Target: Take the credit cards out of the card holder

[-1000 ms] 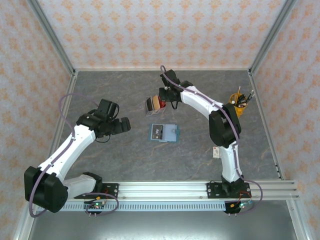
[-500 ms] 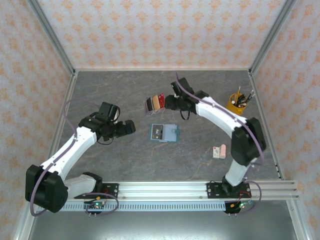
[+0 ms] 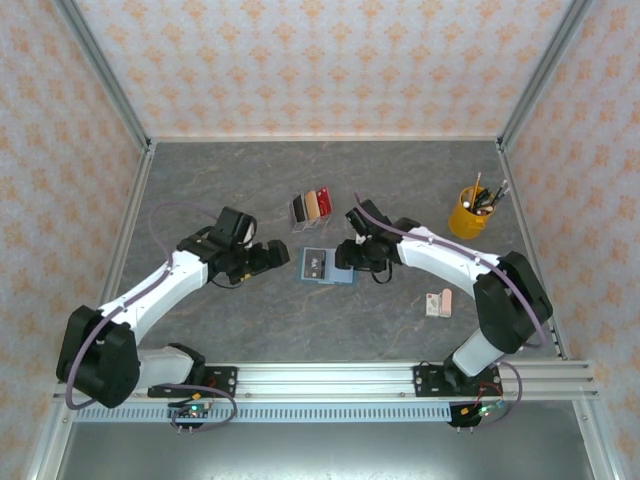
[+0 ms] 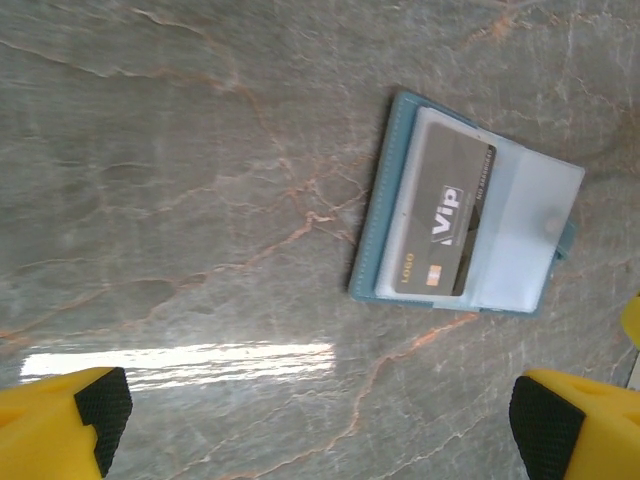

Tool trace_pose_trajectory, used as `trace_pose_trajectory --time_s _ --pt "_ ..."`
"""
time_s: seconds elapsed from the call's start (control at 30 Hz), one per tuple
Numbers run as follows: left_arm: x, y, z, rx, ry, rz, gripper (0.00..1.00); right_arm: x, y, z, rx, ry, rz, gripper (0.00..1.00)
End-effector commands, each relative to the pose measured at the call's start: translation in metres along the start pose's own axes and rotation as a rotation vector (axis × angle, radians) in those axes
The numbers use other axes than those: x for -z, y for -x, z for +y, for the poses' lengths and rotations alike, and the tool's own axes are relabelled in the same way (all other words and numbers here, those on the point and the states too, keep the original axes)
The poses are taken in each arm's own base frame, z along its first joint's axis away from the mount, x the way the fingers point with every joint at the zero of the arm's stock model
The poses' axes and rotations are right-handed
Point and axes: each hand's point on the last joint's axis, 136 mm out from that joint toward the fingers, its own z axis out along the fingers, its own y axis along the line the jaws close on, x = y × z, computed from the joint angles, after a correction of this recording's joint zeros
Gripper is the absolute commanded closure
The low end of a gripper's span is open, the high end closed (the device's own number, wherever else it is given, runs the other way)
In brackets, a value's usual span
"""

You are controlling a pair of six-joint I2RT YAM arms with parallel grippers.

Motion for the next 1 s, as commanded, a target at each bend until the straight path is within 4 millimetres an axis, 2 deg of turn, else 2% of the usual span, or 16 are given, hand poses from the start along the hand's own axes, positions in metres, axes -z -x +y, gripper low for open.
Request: trace_pose_trajectory --time_s 0.0,0.2,0.33,0.43,0.5,0.67,0.97 --pt "-0.003 0.016 -0.026 0.005 -0.052 -0.045 0.01 0.003 0.005 0.026 -0.056 0.149 0.025 0.45" --pt "-0.023 0.024 -0.042 0.025 -0.068 -0.071 0.02 -0.018 0.022 0.050 -0.149 0.249 0.062 0.52" --pt "-0.035 0.032 -0.047 0.048 -0.080 -0.082 0.06 -0.036 0.027 0.053 -0.171 0.252 0.088 0.58" --pt "-0.044 0.034 -0.051 0.060 -0.097 -0.075 0.12 -0.047 0.030 0.052 -0.183 0.237 0.101 0.63" --pt "-0.049 0.035 -0.054 0.065 -0.113 -0.065 0.21 -0.054 0.032 0.046 -0.197 0.208 0.102 0.66" --pt "-0.063 0.033 -0.063 0.064 -0.133 -0.026 0.37 -0.068 0.032 0.033 -0.224 0.173 0.115 0.71" --pt "-0.086 0.029 -0.070 0.056 -0.117 0.029 0.58 -0.078 0.033 0.033 -0.229 0.192 0.145 0.77"
